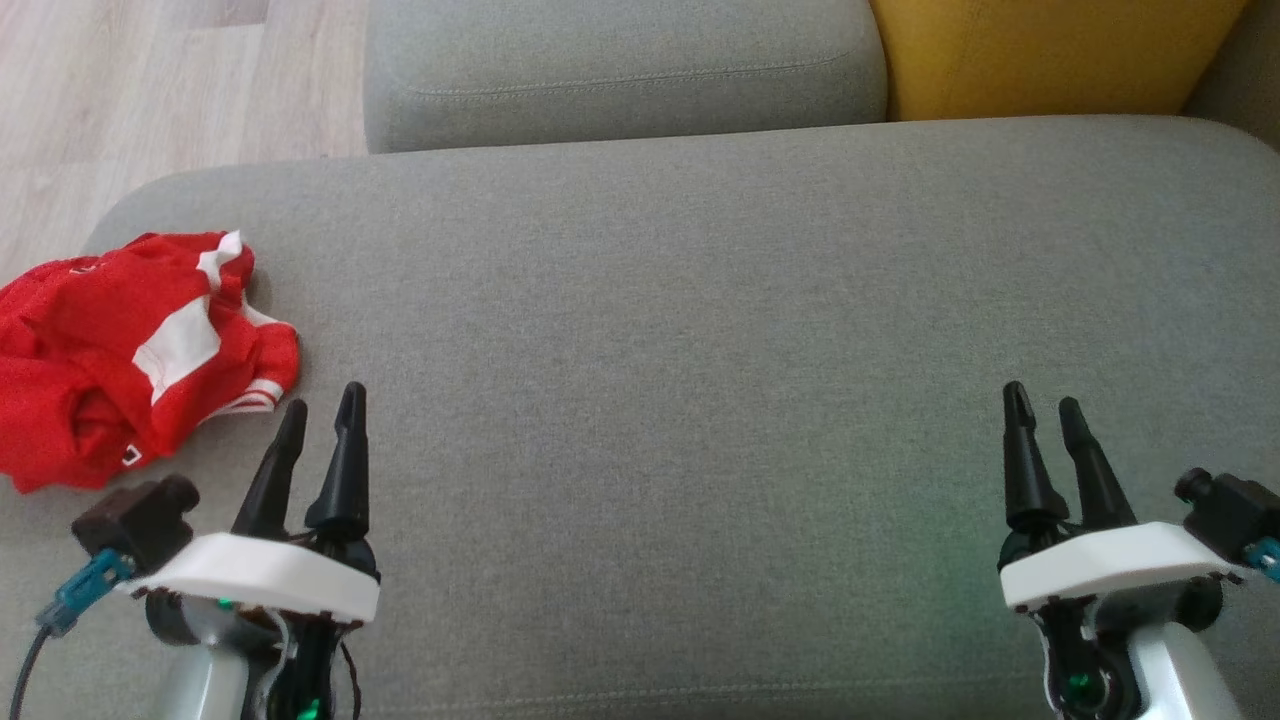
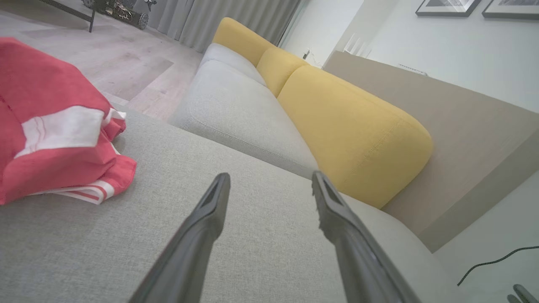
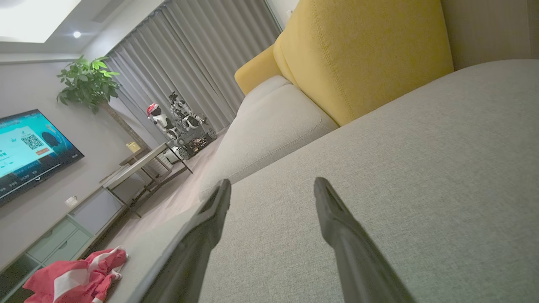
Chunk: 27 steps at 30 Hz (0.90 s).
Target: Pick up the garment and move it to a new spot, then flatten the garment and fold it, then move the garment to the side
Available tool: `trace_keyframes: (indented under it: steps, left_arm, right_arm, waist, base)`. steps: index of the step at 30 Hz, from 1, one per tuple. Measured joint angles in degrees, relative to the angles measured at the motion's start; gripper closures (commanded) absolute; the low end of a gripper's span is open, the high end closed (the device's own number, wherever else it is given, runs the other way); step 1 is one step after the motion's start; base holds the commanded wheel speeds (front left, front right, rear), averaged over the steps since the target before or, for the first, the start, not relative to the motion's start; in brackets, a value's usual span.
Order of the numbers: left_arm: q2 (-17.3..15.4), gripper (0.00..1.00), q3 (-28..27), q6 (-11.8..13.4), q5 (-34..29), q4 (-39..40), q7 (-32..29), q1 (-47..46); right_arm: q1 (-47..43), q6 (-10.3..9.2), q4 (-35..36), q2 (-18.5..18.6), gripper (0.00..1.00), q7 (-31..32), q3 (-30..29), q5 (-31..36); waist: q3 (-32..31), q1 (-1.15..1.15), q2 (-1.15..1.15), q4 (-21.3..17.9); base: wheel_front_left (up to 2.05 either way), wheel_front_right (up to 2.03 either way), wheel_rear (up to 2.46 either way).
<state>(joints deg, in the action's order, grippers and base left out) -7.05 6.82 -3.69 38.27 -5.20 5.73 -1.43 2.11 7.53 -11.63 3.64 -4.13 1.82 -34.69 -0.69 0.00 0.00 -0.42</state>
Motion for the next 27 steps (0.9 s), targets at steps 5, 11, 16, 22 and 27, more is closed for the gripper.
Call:
trace_keyframes:
  steps: [5,11,16,22,27]
  left_arm:
    - [-0.7,0.0,1.2,1.0,-3.6,0.1,0.9,0.1]
    - [-1.3,0.0,2.2,1.7,-7.4,0.1,1.7,0.1]
    - [-2.0,0.0,3.2,2.3,-10.7,0.3,2.5,0.1]
    - [-2.2,0.0,3.8,2.7,-14.1,0.1,3.6,0.3]
    - [-2.2,0.0,3.9,2.8,-16.6,-0.7,4.5,0.9]
  right_arm:
    - [0.0,0.0,-0.4,-0.1,0.0,-0.3,0.1,4.2]
    - [0.0,0.0,-1.1,-0.2,0.0,-0.9,0.1,9.0]
    - [0.0,0.0,-1.6,-0.5,0.0,-1.4,0.2,12.7]
    - [0.0,0.0,-2.1,-0.7,0.0,-2.0,0.3,17.1]
    - [0.0,0.0,-2.4,-0.9,0.0,-2.6,0.3,20.6]
  waist:
    - [0.0,0.0,0.0,0.0]
    - [-0.1,0.0,0.0,0.1]
    - [-0.2,0.0,0.0,0.0]
    - [-0.3,0.0,0.0,-0.1]
    - [-0.3,0.0,0.0,-0.2]
  base:
    - [0.0,0.0,0.0]
    - [0.0,0.0,0.0]
    - [0.0,0.0,0.0]
    - [0.0,0.0,0.0]
    - [0.0,0.0,0.0]
